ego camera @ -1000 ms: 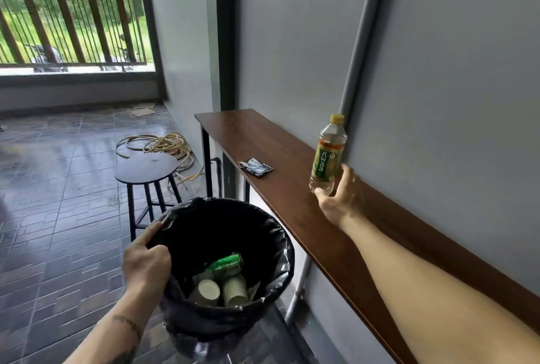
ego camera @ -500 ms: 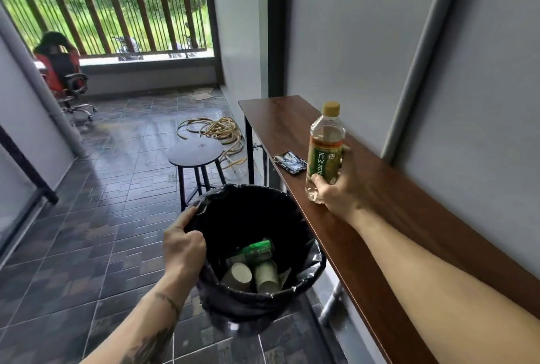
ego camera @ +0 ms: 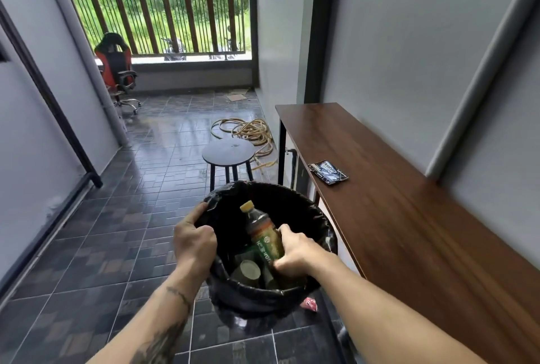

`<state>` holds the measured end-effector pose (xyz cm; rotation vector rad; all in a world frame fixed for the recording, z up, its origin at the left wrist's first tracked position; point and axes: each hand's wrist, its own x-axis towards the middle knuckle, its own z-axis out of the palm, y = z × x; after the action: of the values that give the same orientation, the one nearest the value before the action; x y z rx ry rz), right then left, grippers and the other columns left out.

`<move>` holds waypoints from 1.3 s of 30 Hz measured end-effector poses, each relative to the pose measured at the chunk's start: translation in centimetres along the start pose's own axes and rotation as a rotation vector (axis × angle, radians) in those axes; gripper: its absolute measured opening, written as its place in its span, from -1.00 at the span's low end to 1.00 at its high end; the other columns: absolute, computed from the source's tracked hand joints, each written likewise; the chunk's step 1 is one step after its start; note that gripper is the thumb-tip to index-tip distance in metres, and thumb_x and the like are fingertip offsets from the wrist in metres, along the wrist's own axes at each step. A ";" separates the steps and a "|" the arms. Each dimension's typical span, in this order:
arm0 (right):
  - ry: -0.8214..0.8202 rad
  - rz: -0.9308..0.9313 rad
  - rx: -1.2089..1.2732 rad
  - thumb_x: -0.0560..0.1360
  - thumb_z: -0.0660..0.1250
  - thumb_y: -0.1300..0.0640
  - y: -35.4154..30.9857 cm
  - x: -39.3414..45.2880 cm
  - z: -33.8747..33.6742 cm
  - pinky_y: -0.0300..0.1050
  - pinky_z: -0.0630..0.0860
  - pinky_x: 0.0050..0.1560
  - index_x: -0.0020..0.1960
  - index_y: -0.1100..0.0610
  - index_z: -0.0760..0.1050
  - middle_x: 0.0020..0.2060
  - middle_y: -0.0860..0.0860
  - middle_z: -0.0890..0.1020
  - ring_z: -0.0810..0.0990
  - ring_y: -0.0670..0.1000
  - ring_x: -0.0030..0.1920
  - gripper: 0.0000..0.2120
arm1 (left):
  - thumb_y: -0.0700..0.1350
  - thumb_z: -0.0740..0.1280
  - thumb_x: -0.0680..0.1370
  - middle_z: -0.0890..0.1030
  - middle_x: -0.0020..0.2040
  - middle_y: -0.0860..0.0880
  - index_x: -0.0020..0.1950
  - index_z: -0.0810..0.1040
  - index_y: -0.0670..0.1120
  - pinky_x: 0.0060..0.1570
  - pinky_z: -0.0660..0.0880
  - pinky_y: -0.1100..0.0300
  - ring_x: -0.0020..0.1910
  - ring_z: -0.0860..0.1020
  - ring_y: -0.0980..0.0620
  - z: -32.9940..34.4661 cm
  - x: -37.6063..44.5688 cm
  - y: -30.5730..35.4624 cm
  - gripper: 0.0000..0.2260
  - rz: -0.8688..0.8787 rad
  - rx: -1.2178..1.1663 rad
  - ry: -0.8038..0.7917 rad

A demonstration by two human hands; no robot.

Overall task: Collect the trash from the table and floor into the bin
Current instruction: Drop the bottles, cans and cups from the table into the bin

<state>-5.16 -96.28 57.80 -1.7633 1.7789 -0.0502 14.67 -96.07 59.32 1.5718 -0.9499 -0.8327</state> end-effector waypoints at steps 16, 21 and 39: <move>0.547 -0.018 -0.164 0.46 0.30 -0.10 4.3 3.2 -10.3 0.11 0.43 0.28 0.46 0.00 0.26 0.37 0.12 0.38 0.39 0.23 0.33 -0.40 | -0.44 0.17 0.34 0.72 -0.02 0.08 0.32 0.65 -0.05 -0.26 0.55 0.41 -0.24 0.61 0.17 1.1 1.2 -3.1 -0.38 -0.019 0.000 -0.002; 0.540 0.150 -0.057 0.47 0.32 -0.15 6.0 6.3 -11.9 0.10 0.41 0.28 0.43 -0.01 0.27 0.33 0.16 0.38 0.41 0.26 0.33 -0.41 | -0.49 0.15 0.36 0.69 -0.22 0.23 0.30 0.63 0.03 -0.35 0.55 0.22 -0.30 0.61 -0.05 1.0 1.1 -2.2 -0.34 -0.019 -0.002 -0.001; 0.710 -0.217 -0.083 0.39 0.27 0.09 -0.6 6.2 -8.5 0.01 0.40 0.06 0.18 0.08 0.46 0.08 0.15 0.42 0.42 0.22 0.07 -0.65 | -0.49 0.17 0.38 0.71 0.14 -0.01 0.36 0.60 -0.03 0.06 0.66 0.03 -0.02 0.70 -0.02 -2.7 -0.2 -3.0 -0.35 -0.079 0.035 0.133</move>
<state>-7.90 -105.35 62.45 -2.1607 2.0560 -0.7881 17.42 -94.46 56.88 1.6822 -0.8146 -0.7597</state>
